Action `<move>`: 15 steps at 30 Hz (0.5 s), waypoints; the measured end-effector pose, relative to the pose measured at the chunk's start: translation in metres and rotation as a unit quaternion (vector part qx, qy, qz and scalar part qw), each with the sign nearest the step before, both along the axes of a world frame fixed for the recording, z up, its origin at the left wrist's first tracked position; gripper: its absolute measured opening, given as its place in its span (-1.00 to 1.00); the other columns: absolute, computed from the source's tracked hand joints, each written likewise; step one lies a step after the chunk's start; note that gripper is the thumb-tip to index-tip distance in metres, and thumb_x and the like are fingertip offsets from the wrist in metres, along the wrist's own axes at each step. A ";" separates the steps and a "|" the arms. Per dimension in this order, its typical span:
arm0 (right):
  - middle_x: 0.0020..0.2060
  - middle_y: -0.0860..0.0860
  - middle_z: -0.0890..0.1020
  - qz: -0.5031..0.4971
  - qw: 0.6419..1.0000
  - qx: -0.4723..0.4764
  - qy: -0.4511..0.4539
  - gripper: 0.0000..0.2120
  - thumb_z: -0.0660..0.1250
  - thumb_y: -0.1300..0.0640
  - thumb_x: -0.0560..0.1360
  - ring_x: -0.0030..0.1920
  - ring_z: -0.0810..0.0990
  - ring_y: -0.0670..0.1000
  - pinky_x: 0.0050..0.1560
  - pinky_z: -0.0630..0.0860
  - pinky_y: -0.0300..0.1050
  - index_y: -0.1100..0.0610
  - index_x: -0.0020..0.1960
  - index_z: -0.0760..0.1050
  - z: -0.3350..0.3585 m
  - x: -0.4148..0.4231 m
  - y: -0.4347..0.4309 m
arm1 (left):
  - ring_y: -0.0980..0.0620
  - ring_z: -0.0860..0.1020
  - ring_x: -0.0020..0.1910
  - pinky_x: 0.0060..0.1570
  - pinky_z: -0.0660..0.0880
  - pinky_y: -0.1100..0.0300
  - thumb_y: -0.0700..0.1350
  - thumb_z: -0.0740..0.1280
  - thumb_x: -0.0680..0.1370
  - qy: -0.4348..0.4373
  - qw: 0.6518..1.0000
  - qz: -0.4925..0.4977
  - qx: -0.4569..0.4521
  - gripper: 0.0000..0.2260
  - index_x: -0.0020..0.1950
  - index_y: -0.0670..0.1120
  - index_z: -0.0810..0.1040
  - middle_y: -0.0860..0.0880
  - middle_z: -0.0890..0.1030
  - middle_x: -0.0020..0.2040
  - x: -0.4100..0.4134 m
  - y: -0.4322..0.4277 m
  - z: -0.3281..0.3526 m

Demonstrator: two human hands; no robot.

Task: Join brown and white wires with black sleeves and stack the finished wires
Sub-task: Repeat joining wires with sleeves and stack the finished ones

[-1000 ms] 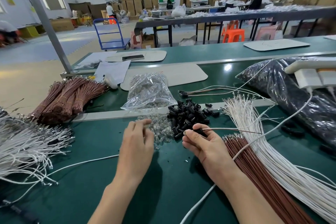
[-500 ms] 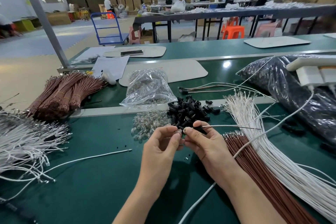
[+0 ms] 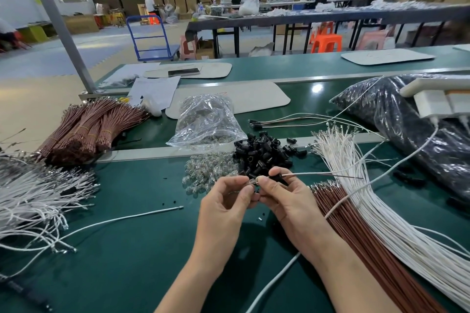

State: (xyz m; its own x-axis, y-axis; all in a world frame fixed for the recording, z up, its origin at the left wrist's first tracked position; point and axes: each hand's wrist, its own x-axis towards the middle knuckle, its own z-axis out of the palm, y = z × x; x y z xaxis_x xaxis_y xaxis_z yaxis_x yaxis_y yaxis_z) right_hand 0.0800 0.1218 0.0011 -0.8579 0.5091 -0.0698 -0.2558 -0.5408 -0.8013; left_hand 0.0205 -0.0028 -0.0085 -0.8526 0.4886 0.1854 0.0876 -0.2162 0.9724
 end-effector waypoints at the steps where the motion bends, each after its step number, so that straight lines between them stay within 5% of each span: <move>1: -0.28 0.14 0.68 -0.001 1.000 0.000 -0.001 -0.65 0.53 0.21 0.23 -0.33 0.68 0.04 -0.24 0.63 -0.22 0.13 -0.04 0.51 0.000 0.000 0.000 | -0.04 0.72 -0.11 -0.06 0.61 0.25 -0.27 0.40 0.58 0.001 1.000 0.000 -0.002 -0.90 0.06 -0.12 0.62 -0.05 0.74 -0.10 0.000 0.000 0.000; 15: -0.30 0.14 0.66 0.000 1.000 0.008 0.011 -0.71 0.49 0.27 0.26 -0.31 0.66 0.01 -0.16 0.66 -0.18 0.15 -0.07 0.50 0.000 0.001 -0.001 | 0.01 0.72 -0.10 -0.04 0.59 0.28 -0.23 0.41 0.59 0.045 0.998 0.001 -0.035 -0.89 0.08 -0.06 0.63 -0.04 0.74 -0.12 -0.001 -0.005 0.000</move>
